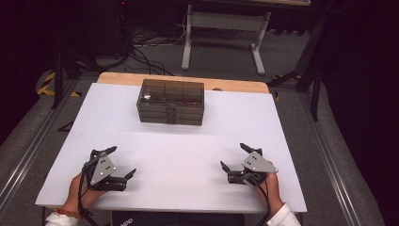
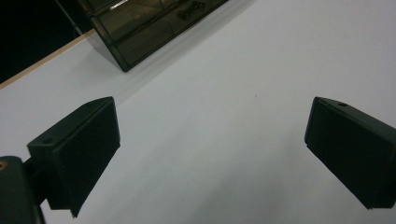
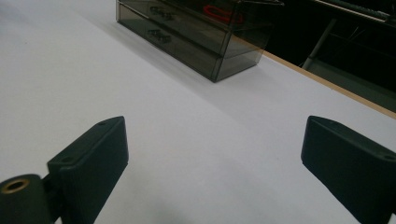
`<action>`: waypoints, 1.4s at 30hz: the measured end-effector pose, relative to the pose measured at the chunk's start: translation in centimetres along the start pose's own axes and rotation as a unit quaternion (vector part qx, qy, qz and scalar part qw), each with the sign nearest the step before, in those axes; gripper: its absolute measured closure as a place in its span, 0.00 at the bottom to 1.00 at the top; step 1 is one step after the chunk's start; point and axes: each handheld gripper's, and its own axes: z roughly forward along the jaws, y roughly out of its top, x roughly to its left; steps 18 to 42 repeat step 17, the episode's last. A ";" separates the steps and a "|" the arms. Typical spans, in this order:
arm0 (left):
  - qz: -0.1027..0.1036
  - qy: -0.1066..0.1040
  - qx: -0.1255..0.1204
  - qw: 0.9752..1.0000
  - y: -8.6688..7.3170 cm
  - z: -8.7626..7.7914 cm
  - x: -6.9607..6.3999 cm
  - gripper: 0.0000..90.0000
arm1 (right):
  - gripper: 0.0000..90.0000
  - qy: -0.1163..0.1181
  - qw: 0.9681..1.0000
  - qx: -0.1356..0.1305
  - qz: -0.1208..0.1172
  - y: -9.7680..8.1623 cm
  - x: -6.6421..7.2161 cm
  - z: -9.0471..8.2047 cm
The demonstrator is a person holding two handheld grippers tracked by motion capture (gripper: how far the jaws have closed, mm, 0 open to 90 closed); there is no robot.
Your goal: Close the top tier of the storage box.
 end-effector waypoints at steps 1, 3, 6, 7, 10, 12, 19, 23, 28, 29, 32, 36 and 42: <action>-0.003 0.000 -0.002 1.000 0.0 -0.1 0.0 0.05 | 0.09 0.000 1.000 0.000 -0.001 0.0 0.0 0.0; -0.006 0.002 -0.007 1.000 0.1 -0.2 0.2 0.05 | 0.09 0.001 1.000 0.001 -0.002 0.0 0.1 0.1; -0.009 0.008 -0.007 1.000 0.0 -0.3 0.5 0.05 | 0.09 0.002 1.000 0.003 -0.004 0.0 0.1 0.1; -0.015 0.007 -0.008 1.000 0.0 -0.3 0.6 0.05 | 0.09 0.003 1.000 0.003 -0.005 0.0 0.1 0.1; -0.011 0.012 -0.004 1.000 0.0 -0.3 0.8 0.05 | 0.09 0.003 1.000 0.007 -0.005 -0.1 0.1 0.1; -0.013 0.013 -0.003 1.000 0.0 -0.2 0.8 0.05 | 0.09 0.005 1.000 0.009 -0.006 -0.1 0.1 0.2; -0.035 0.012 -0.004 0.999 0.1 -0.1 1.1 0.05 | 0.09 0.008 1.000 0.014 -0.010 -0.2 0.1 0.3; -0.035 0.012 -0.004 0.999 0.1 -0.1 1.1 0.05 | 0.09 0.008 1.000 0.014 -0.010 -0.2 0.1 0.3; -0.035 0.012 -0.004 0.999 0.1 -0.1 1.1 0.05 | 0.09 0.008 1.000 0.014 -0.010 -0.2 0.1 0.3; -0.035 0.012 -0.004 0.999 0.1 -0.1 1.1 0.05 | 0.09 0.008 1.000 0.014 -0.010 -0.2 0.1 0.3; -0.035 0.012 -0.004 0.999 0.1 -0.1 1.1 0.05 | 0.09 0.008 1.000 0.014 -0.010 -0.2 0.1 0.3; -0.035 0.012 -0.004 0.999 0.1 -0.1 1.1 0.05 | 0.09 0.008 1.000 0.014 -0.010 -0.2 0.1 0.3; -0.035 0.012 -0.004 0.999 0.1 -0.1 1.1 0.05 | 0.09 0.008 1.000 0.014 -0.010 -0.2 0.1 0.3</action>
